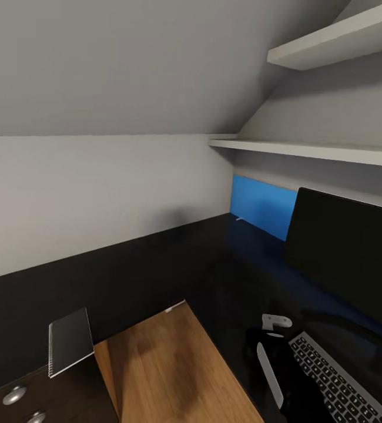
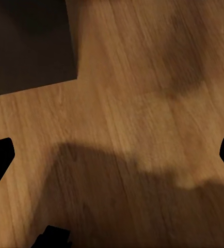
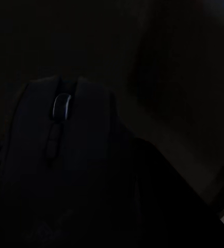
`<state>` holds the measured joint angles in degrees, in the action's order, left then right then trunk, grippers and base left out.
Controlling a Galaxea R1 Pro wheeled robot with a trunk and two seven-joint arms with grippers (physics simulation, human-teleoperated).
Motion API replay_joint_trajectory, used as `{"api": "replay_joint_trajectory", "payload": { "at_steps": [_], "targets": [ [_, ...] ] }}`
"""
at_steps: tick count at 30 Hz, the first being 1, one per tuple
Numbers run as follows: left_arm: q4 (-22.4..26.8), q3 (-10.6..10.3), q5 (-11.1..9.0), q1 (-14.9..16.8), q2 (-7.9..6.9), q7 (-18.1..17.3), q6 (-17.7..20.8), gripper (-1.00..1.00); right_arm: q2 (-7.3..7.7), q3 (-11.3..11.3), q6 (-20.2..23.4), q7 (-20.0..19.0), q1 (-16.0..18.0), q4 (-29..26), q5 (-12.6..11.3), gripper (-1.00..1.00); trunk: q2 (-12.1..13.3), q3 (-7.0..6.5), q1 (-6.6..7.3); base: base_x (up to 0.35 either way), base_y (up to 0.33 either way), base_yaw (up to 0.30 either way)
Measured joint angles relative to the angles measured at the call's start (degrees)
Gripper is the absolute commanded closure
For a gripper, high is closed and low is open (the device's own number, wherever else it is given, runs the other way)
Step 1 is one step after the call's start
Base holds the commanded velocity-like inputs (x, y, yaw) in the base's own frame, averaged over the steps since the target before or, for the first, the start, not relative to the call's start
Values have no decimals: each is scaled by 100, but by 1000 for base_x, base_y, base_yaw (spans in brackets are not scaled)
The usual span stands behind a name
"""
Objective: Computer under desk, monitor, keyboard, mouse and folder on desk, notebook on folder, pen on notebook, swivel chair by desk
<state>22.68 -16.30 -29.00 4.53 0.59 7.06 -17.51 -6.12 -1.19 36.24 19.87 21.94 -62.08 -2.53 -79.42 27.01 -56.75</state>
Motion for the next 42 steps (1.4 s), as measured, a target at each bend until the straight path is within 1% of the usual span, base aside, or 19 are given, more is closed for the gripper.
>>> {"api": "replay_joint_trajectory", "payload": {
  "at_steps": [12, 13, 32, 36, 38, 42],
  "targets": [
    [0, 5, 2, 0, -2, -4, 0, -100, 2, 1, 4, 8, 0, -6, -10, 100, 0, 0, 0, 0, 0, 0],
    [0, 6, 2, 0, -2, -4, 0, -100, 1, 0, 3, 8, 0, -7, -10, -100, 0, 0, 0, 0, 0, 0],
    [0, 0, 2, 0, -2, -12, 0, -100, 3, 1, -12, -24, 0, -98, -52, -100, 0, 0, 0, 0, 0, 0],
    [0, 5, -4, 0, -2, -17, 0, -100, -9, 7, -13, -23, 0, -378, -58, -100, 0, 0, 0, 0, 0, 0],
    [0, 7, -6, 0, -2, -20, 0, -100, -51, 7, -20, -20, 0, -706, -64, -100, 0, 0, 0, 0, 0, 65],
    [-1, 7, -8, -1, -2, -21, 0, -100, -98, -2, -158, -14, -6, -847, -68, -100, 0, 0, 0, 0, 0, 178]
  ]
}}
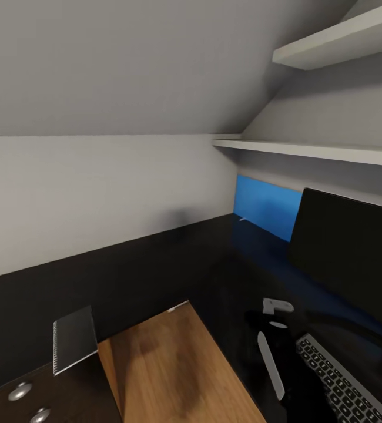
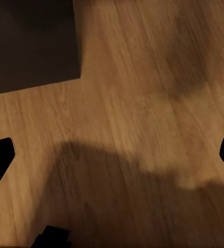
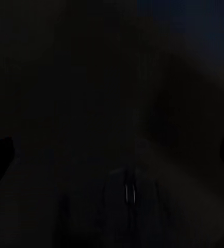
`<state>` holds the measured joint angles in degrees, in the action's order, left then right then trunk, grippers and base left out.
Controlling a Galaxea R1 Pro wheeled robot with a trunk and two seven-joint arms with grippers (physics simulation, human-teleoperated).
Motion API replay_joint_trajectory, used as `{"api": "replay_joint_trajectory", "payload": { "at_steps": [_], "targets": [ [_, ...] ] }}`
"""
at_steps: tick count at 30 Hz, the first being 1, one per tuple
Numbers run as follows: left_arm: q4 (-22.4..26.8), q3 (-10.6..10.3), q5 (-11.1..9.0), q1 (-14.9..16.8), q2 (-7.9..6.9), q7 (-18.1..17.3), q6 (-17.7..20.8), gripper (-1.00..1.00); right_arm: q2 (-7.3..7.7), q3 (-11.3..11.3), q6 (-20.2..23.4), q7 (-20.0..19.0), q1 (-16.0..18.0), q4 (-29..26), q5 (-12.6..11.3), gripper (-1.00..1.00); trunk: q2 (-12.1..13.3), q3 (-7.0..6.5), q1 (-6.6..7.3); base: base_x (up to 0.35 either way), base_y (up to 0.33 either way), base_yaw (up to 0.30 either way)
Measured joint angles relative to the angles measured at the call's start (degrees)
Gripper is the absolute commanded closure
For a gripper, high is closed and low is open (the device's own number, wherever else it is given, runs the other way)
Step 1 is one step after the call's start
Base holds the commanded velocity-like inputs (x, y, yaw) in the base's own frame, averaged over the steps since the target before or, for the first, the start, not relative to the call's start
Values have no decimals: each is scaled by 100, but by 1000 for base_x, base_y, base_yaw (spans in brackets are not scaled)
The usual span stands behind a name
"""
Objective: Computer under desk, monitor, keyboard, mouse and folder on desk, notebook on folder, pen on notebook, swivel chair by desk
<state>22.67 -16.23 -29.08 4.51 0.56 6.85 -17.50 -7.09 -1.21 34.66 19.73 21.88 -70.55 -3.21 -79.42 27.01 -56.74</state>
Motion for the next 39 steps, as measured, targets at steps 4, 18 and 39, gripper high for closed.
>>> {"api": "replay_joint_trajectory", "payload": {
  "at_steps": [4, 18, 39],
  "targets": [
    [-2, -2, -1, 0, 0, -5, 0, -100, -18, 1, -211, 3, -7, -28, -2, -100, 0, 0, 0, 0, 0, 236],
    [-3, -23, 21, 0, 0, -33, -6, -100, -56, 427, -346, -27, -5, 359, -7, -100, 0, 0, 0, 0, 0, 255],
    [-7, 10, 11, 1, -10, -36, -9, -100, -220, 1078, -811, -259, -4, 1171, -10, -100, 0, 0, -3, -171, 0, 186]
  ]
}}
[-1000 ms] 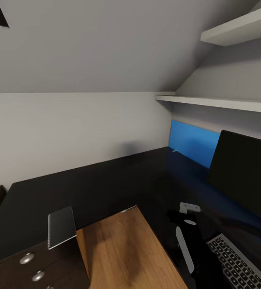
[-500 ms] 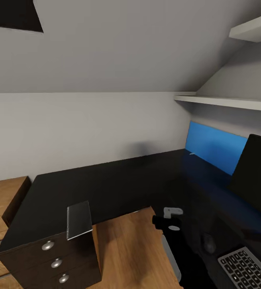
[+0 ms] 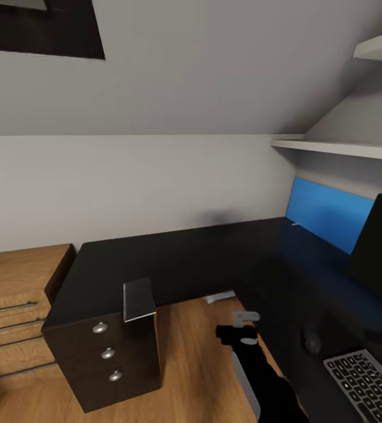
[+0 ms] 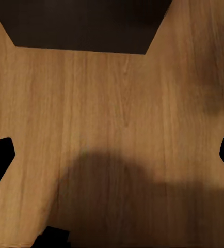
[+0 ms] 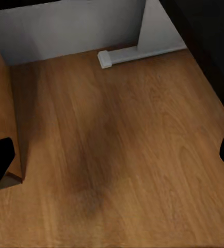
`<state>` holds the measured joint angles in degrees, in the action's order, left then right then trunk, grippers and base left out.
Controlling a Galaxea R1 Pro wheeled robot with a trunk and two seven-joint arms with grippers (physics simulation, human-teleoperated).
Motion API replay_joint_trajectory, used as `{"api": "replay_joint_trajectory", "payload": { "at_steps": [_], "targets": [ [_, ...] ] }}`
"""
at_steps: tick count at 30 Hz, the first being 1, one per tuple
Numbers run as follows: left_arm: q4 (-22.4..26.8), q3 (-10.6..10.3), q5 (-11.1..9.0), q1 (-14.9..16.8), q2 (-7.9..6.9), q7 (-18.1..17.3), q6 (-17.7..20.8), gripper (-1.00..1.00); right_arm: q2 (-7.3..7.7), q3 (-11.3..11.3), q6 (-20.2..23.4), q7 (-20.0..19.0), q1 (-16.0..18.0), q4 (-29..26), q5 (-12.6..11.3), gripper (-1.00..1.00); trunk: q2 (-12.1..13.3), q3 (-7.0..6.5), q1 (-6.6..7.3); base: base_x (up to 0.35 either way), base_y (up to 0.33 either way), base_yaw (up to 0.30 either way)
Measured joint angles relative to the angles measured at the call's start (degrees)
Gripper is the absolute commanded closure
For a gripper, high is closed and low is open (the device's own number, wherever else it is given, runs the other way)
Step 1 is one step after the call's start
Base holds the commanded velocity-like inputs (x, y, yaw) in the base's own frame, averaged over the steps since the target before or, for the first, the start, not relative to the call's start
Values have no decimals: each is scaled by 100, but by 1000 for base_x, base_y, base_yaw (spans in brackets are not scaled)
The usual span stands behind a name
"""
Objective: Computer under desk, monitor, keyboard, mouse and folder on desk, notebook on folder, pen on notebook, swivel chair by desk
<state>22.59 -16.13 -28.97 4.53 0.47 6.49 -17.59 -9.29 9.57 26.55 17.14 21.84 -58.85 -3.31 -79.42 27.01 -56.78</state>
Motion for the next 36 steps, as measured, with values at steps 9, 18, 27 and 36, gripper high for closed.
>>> {"api": "replay_joint_trajectory", "payload": {
  "at_steps": [9, 18, 27, 36],
  "targets": [
    [-1, -36, 24, 0, 1, -3, -17, -100, -1, 6, -572, -1059, 1, 694, 6, -100, -1, 0, 3, -128, 0, 9],
    [1, -43, 23, 0, 0, -9, -156, -100, 4, 57, -2236, -1554, 0, 2839, 45, -100, 0, 1, 3, -8, 0, 0],
    [-2, -46, 7, 0, -7, -4, -156, -100, 33, 403, -3339, -1590, -2, 4080, 193, -100, -1, 0, 3, 0, 0, 0],
    [-19, -26, -13, -1, -8, 0, -116, -100, 54, 486, -3701, -1579, -6, 4614, 178, -100, 359, -161, 200, 0, 0, 32]
  ]
}}
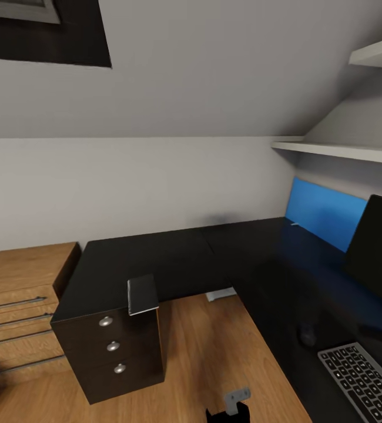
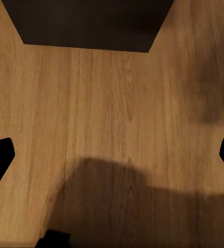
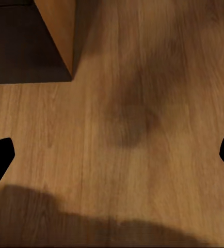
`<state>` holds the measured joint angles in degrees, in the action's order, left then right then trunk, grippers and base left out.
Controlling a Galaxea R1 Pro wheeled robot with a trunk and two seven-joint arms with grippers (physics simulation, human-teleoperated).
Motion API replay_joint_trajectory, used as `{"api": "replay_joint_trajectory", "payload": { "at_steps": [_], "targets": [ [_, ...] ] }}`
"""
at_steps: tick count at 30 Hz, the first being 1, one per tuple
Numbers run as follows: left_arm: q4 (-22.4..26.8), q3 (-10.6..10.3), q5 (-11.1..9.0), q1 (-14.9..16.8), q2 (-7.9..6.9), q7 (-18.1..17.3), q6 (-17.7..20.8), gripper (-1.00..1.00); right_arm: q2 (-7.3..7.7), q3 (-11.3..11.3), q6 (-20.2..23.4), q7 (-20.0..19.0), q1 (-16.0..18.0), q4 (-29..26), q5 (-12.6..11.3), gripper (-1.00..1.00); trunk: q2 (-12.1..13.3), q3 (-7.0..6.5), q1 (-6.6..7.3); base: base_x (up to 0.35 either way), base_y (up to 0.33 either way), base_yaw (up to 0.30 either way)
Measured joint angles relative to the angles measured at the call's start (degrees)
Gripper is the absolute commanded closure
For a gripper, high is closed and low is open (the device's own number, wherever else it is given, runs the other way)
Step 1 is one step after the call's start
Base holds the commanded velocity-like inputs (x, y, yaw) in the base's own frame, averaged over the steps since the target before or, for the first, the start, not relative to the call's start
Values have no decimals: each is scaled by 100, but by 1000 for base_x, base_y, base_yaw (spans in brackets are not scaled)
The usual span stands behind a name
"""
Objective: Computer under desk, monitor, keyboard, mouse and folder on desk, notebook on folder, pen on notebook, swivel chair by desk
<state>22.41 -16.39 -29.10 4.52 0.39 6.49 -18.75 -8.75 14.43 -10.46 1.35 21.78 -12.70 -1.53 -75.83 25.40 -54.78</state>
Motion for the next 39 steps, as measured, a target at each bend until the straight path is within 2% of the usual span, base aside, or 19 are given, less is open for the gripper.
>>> {"api": "replay_joint_trajectory", "payload": {
  "at_steps": [3, 6, 14, 39],
  "targets": [
    [-2, 9, -4, -1, 0, 0, 5, -100, -1, 2, -151, 3, 1, 192, -7, -100, 121, -54, 66, 0, 0, 187],
    [-9, 16, -12, -1, 0, 0, 8, -100, -3, 1, -502, 6, 5, 461, -7, -100, 241, -103, 132, 0, 0, 233],
    [-131, 32, -18, -1, 8, 1, 9, -100, -20, 14, -1056, 21, 7, 684, 8, -100, 562, -220, 308, 0, 0, 247],
    [-172, 35, -19, -1, 25, 1, -8, -100, -60, 26, -1119, 33, 7, 720, 2, -100, 1565, -569, 857, 0, 0, 250]
  ]
}}
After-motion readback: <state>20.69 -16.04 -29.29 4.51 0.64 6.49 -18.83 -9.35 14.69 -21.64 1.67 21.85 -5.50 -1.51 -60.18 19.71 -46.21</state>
